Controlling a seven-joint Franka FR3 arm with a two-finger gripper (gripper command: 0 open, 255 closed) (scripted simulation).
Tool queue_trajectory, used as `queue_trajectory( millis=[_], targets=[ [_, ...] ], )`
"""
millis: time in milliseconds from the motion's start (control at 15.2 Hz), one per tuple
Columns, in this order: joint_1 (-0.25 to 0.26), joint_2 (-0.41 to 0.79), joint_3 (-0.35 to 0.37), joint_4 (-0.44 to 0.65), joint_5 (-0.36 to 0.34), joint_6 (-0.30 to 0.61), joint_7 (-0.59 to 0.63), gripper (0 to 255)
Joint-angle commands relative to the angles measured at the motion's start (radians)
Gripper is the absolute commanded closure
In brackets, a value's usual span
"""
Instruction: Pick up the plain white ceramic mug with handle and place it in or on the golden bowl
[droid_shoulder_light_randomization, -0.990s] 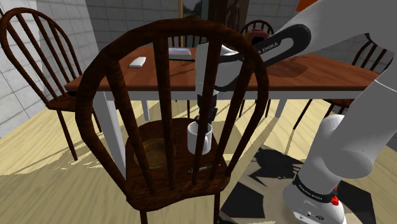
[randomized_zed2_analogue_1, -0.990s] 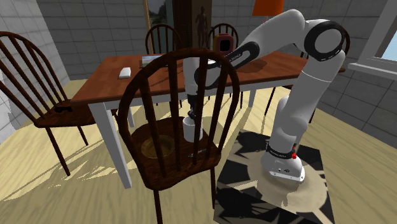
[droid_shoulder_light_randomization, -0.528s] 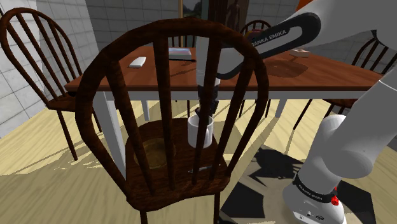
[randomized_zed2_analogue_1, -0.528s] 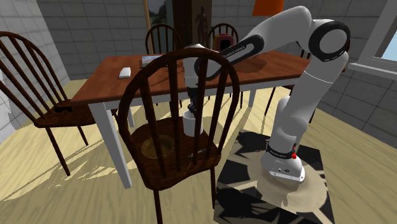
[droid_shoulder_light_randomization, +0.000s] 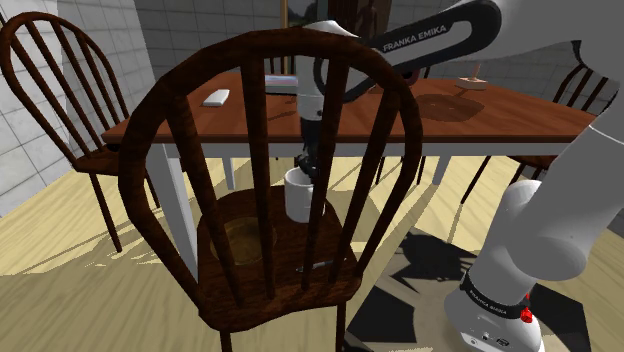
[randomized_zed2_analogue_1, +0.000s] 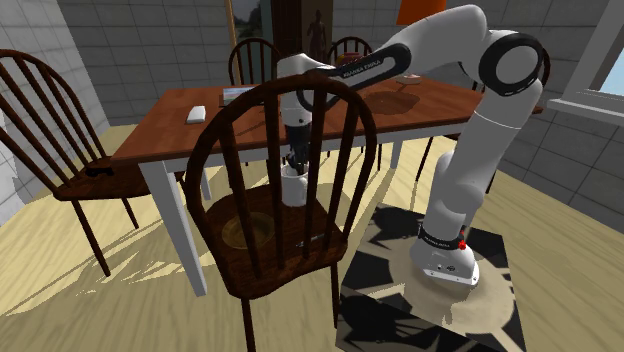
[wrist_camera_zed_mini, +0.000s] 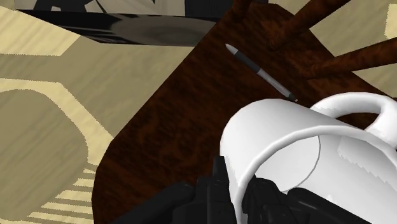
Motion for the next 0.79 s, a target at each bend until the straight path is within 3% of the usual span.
queue_trajectory(
  millis=[0,660,726],
  targets=[
    [0.012,0.063,0.023,0.07,-0.003,-0.005,0.038,255],
    [0.085,0.415,0.095,0.533,-0.07,-0.115,0.208,255],
    [0.086,0.416,0.094,0.521,-0.07,-0.102,0.208,255]
  ],
)
